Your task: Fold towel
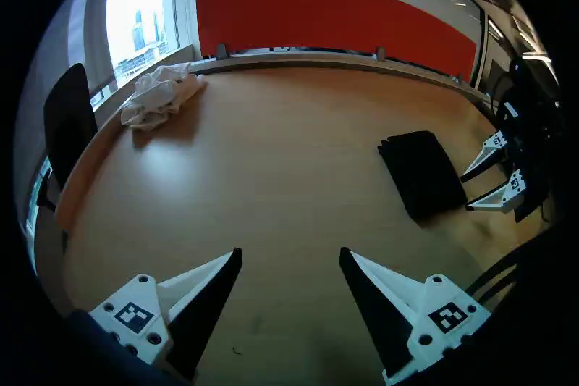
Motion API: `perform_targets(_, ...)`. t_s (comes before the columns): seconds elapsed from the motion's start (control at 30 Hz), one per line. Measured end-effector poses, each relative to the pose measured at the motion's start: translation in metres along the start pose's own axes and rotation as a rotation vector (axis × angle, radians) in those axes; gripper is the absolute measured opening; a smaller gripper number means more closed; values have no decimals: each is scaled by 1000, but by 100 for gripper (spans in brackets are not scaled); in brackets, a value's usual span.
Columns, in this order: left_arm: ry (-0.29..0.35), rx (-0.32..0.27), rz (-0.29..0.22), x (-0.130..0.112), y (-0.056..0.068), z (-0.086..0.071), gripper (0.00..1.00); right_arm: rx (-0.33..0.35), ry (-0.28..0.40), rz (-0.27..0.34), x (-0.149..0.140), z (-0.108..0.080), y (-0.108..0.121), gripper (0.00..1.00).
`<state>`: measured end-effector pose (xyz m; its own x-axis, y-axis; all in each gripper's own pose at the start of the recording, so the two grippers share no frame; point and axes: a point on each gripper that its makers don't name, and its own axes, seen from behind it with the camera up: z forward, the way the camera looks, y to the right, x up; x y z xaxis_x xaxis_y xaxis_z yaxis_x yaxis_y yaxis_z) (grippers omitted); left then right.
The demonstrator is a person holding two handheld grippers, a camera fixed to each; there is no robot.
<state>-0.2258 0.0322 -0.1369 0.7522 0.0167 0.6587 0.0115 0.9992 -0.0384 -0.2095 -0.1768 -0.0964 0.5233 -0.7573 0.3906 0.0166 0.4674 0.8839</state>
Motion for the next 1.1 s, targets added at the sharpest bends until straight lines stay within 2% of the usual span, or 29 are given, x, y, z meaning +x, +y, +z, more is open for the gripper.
perform_targets(0.23, 1, -1, 0, 1, 0, -1, 100, -6, -17, 19, -10, 3, -2, 68)
perform_targets(0.5, 0, -1, 0, -1, 0, -1, 100, -18, -18, 46, -13, 4, 1, 45)
perform_targets(1.1, 2, 1, -1, -1, -2, -2, 100, -30, -15, 80, -17, 4, -1, 25)
